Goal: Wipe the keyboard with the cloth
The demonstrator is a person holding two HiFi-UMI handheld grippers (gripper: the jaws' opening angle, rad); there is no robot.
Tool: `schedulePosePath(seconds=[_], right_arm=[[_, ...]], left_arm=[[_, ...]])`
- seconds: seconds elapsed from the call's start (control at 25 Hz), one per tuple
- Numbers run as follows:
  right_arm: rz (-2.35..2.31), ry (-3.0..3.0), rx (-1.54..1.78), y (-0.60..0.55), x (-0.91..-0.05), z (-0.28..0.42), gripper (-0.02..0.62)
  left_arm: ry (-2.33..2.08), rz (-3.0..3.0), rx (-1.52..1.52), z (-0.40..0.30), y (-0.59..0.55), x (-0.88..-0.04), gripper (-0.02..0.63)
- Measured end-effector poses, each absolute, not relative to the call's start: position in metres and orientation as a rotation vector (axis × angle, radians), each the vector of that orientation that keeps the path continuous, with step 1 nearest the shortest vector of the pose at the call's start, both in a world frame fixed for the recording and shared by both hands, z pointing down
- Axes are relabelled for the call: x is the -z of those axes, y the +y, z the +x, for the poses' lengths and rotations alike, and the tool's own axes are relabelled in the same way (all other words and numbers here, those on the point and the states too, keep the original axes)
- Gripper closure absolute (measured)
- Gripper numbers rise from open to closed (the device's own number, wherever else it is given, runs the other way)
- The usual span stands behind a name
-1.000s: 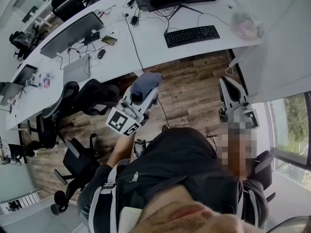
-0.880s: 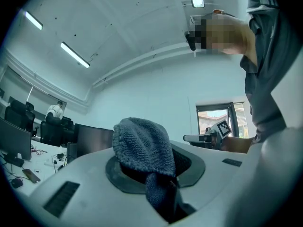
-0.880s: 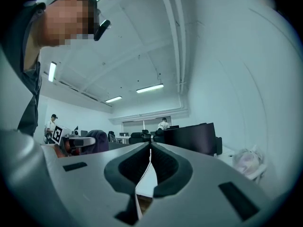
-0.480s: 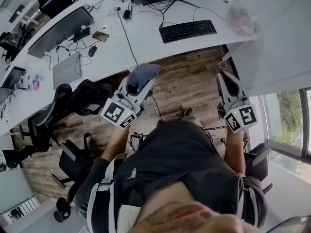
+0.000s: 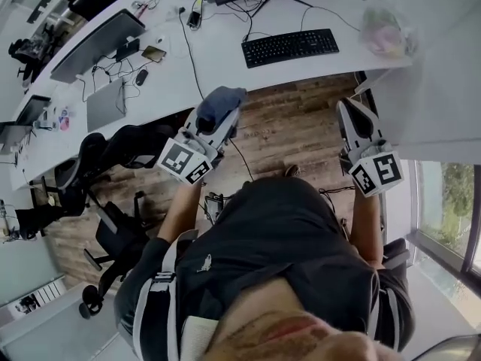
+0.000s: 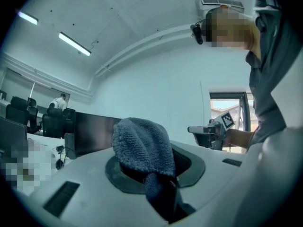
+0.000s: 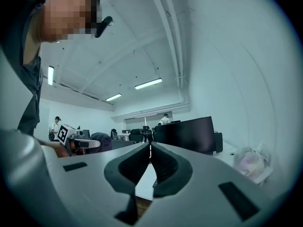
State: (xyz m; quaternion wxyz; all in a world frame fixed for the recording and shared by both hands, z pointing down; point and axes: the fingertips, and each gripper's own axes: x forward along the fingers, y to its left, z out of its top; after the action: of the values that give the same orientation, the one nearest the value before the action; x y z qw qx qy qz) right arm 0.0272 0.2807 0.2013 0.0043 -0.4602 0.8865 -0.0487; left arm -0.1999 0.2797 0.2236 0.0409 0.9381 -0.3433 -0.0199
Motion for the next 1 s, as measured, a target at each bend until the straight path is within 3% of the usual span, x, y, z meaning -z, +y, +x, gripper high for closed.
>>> schedulePosePath(seconds=[0.44, 1.0], right_arm=[[-1.412, 2.732, 0.272, 0.234, -0.229, 0.087, 0.584], [-1.508, 2.781, 0.257, 0.149, -0.233, 0.026, 0.584]], left_arm=[[-1.102, 2.826, -0.075, -0.15, 0.226, -0.24, 0.52], [-0.975, 2.809, -0.182, -0.181, 0.106, -0.304, 0.518]])
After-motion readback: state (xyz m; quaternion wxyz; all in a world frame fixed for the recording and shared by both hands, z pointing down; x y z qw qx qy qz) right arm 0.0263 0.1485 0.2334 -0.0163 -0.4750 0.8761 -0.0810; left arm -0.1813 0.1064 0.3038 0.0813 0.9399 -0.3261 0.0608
